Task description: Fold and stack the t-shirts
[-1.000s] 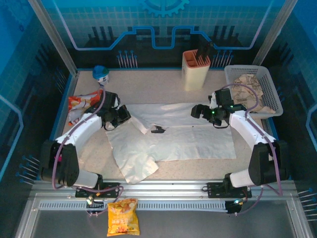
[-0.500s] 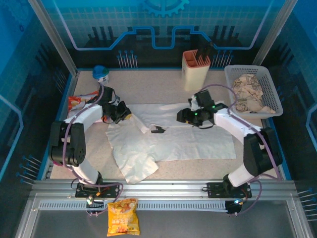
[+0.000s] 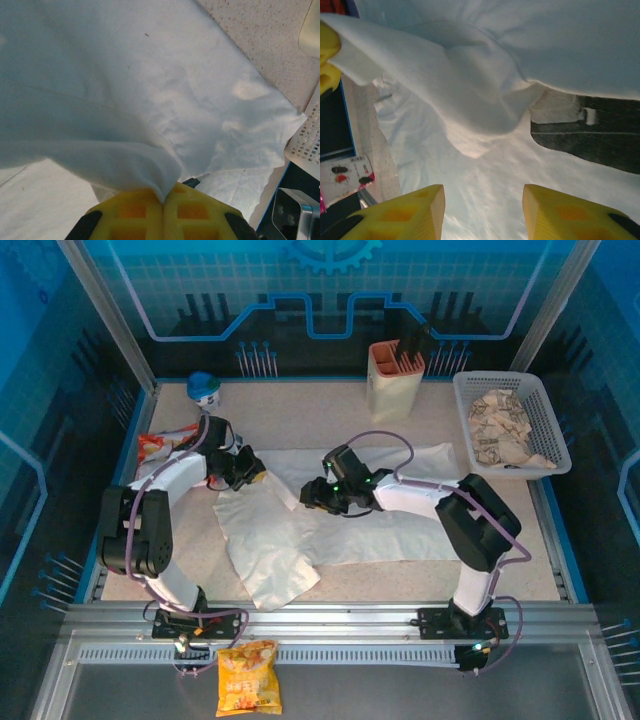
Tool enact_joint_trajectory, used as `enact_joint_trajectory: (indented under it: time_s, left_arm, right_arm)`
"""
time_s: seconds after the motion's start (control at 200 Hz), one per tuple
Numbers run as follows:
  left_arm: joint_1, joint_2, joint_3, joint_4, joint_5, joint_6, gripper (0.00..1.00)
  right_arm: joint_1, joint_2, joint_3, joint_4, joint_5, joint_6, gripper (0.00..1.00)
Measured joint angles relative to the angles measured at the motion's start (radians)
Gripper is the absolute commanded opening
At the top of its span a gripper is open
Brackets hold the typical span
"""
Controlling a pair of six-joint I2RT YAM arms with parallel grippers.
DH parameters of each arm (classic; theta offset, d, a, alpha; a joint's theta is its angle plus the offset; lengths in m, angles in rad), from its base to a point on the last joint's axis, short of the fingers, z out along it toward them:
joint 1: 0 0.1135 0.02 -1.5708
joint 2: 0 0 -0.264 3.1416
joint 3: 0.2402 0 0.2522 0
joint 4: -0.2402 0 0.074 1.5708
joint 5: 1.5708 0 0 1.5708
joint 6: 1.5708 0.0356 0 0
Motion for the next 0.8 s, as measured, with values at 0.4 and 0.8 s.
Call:
enact_joint_trajectory:
  time_s: [0.4,0.8]
  left_arm:
    - [0.007,0.0,0.0,0.008,0.016,0.0,0.0]
    - [0.008,0.0,0.0,0.012,0.018,0.0,0.0]
  right_arm:
    - [0.038,0.15,0.059,0.087,0.048,0.12,0.39]
    - [0.059,0.18,0.111,0.103,0.067,0.142,0.16]
